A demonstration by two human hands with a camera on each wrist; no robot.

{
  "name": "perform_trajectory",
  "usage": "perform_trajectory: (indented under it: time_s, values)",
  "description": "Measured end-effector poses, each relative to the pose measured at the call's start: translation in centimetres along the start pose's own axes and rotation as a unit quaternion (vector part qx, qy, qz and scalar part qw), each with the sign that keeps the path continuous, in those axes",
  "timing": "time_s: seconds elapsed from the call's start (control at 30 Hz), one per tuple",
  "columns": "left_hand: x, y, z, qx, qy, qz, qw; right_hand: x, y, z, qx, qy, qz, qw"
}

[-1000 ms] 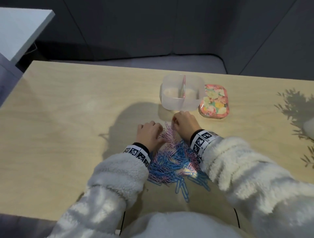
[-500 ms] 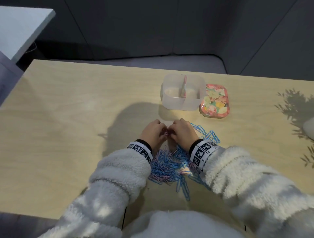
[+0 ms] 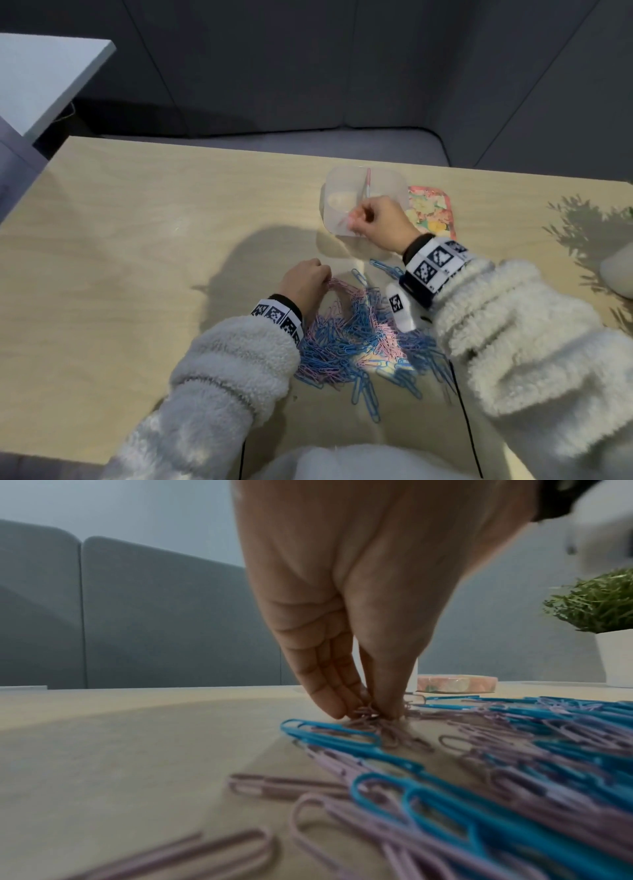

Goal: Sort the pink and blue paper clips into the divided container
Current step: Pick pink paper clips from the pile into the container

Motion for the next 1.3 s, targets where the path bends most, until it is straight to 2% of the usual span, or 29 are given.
perform_trajectory:
  time_s: [0.17,0.23,0.4,0.53,0.6,0.7,0.77,0.83,0.97,1.0,1.07,1.13,1.2,1.3]
  values:
    - [0.1,0.1,-0.1,-0.013,-0.002,-0.015,1.000,-2.0,3.5,-4.5,0.070,-0.023,-0.017,0.997]
    - [0.0,0.6,-0.2,-0.005,0.000,0.004,1.000,-1.9,3.5,-5.4,0.074,-0.038,-0.003,0.997]
    - [0.5,6.1,-1.3,0.098,-0.002,0.093,0.991,-0.7,2.0,-5.9,0.029,-0.064,0.042,0.997]
    - [1.4,10.9,-3.9,0.183,-0.006,0.128,0.975,0.0,3.0,-5.3,0.049,-0.046,0.024,0.997]
    - [1.6,11.5,-6.1,0.169,0.008,0.119,0.978,0.3,4.4,-4.2,0.106,-0.030,0.000,0.994]
    - [1.7,10.5,-8.9,0.099,0.025,0.028,0.994,0.7,5.5,-1.9,0.164,0.006,-0.027,0.986]
    - [1.7,9.7,-9.5,0.076,0.025,-0.025,0.996,0.6,4.7,-0.6,0.146,0.025,-0.043,0.988]
    - [1.3,9.2,-9.4,0.079,0.024,-0.032,0.996,0.5,3.3,0.4,0.109,0.031,-0.032,0.993]
    - [0.4,10.8,-5.7,0.211,0.011,0.076,0.975,2.1,-2.4,2.6,-0.054,0.018,0.088,0.994]
    - [-0.2,10.1,-4.3,0.210,0.026,0.087,0.974,2.9,-3.7,3.2,-0.085,0.009,0.112,0.990]
    - [-1.4,6.4,-1.9,0.128,0.066,0.075,0.987,4.4,-5.4,4.2,-0.114,-0.016,0.145,0.983]
    - [-2.1,2.4,0.2,0.037,0.091,0.045,0.994,5.1,-6.4,4.6,-0.111,-0.025,0.172,0.979]
    - [-2.5,0.3,1.4,0.005,0.095,0.007,0.995,4.7,-7.2,4.8,-0.096,-0.013,0.189,0.977]
    - [-2.5,-0.3,1.9,0.011,0.091,-0.034,0.995,3.7,-9.1,5.1,-0.114,0.016,0.215,0.970]
Point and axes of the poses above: each hand's wrist, its own z-axis away from the middle knuckle, its own y-axis out of the back of the hand, x = y × z, the point moved 10 cm from there along -z, towards the middle knuckle, and after that the axes turned 2 degrees about x, right-handed, at the moved point
